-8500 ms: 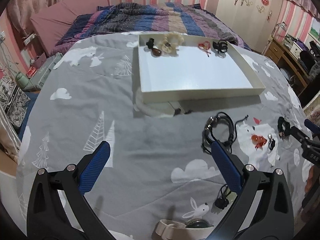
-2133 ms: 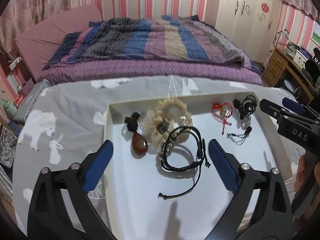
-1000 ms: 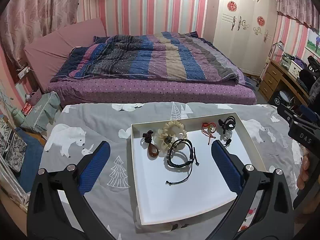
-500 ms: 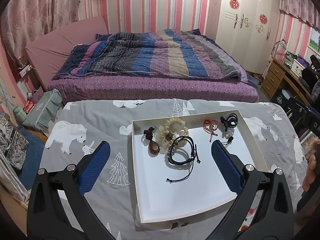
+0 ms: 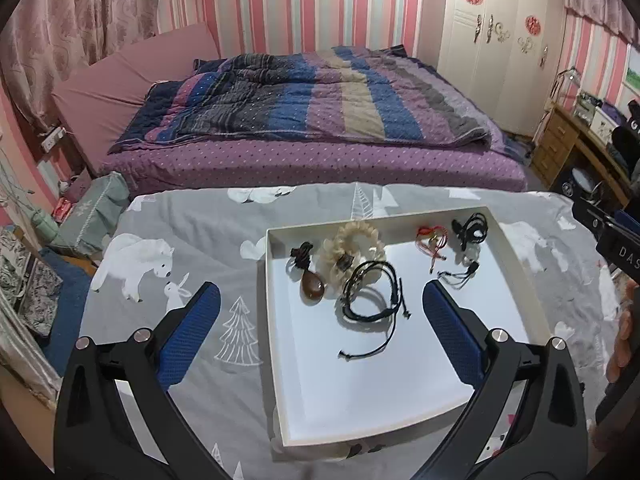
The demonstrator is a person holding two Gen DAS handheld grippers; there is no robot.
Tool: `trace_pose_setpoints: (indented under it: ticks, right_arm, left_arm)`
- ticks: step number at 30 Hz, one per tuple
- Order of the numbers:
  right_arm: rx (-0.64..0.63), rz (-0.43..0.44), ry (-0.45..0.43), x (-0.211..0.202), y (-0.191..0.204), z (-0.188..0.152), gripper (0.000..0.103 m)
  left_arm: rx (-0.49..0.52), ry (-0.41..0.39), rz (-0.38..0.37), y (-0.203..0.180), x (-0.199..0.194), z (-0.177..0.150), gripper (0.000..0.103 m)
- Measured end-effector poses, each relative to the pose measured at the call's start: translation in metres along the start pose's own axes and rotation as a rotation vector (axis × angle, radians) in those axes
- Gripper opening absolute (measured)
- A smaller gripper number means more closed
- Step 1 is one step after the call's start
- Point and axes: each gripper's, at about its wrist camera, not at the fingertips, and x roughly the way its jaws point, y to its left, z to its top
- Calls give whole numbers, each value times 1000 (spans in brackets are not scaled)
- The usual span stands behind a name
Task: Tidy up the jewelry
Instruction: 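Lift both open tools out of the tray back over the bed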
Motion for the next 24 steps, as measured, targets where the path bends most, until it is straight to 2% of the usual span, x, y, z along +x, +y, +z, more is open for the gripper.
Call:
trace_pose_setpoints:
  ticks: [3, 8, 18, 24]
  right_arm:
    - [-15, -31, 33, 1, -1, -11, 101]
    - [-122, -86, 94, -13, -1, -38, 101]
    - [-168, -66, 187, -47, -24, -98, 101]
    - [-158, -53, 227, -62, -43, -123, 101]
  left_arm:
    - [30, 37, 33, -4, 2, -12, 100]
    - [29, 103, 50, 6, -5, -41, 100]
    - [4, 163, 31, 20, -39, -105, 100]
    - [-14, 182, -8, 18, -55, -137, 100]
